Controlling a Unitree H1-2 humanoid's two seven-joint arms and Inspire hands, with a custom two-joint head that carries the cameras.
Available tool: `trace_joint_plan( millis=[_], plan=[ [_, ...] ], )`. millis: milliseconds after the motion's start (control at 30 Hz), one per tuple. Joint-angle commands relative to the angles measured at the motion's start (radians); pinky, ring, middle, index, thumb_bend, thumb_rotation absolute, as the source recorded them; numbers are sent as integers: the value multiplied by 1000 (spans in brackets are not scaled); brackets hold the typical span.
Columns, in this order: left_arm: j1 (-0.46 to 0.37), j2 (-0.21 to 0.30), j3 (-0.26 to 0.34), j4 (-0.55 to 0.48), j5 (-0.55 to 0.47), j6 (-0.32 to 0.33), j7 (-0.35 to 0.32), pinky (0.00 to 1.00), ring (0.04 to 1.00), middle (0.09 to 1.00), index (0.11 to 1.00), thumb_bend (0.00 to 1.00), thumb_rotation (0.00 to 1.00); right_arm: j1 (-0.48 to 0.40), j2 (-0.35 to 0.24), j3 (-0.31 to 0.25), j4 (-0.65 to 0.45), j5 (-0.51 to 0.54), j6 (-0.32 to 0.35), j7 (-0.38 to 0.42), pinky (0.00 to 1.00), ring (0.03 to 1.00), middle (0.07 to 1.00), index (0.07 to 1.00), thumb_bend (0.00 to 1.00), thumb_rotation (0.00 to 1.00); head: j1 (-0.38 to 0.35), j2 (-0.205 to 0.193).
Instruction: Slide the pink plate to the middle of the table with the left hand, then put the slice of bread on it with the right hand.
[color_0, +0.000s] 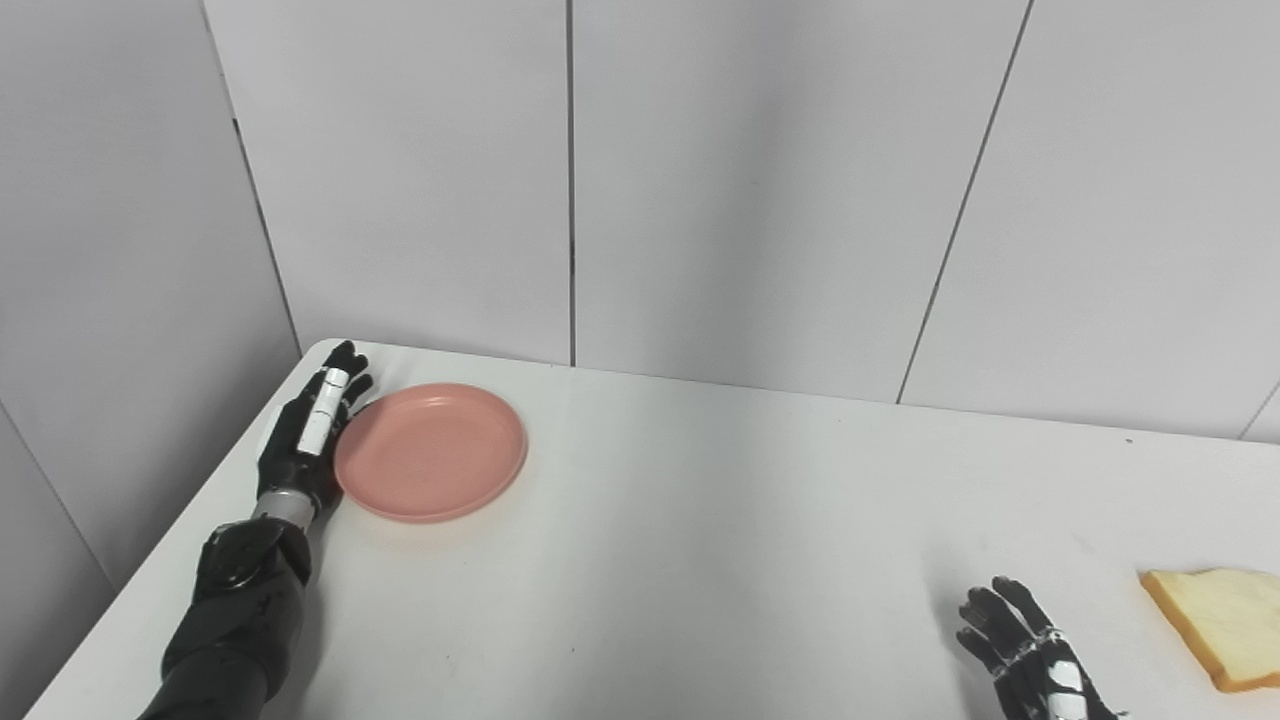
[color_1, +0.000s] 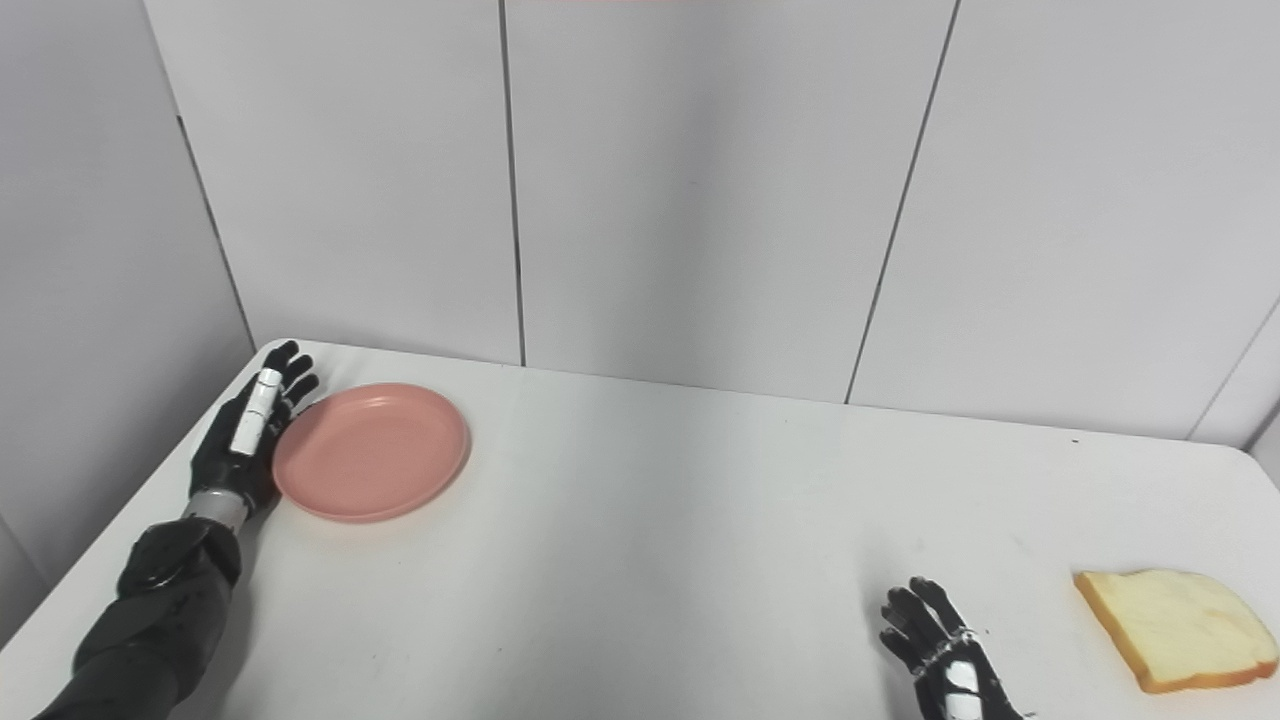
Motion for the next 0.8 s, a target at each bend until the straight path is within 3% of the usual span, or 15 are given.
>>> trace_joint_plan(
  millis=[0,233,500,767],
  plan=[
    [-36,8,-20,14,24,-27,-12,819,929,932,892,882,692,71,35,30,43,0,9,3,832,829,810,822,700,882,0,2],
    [-56,3,-48,69,43,-55,-20,832,937,944,905,914,712,72,41,30,44,-2,9,0,839,829,811,825,711,869,-4,2],
    [-56,-17,-55,56,49,-56,-4,800,929,926,884,894,703,72,44,32,46,2,8,3,836,829,804,824,703,871,-8,2],
    [-61,-51,-62,7,48,-13,-15,828,918,916,878,913,693,74,51,34,45,-3,8,-2,835,821,792,813,705,864,-14,4]
  ],
)
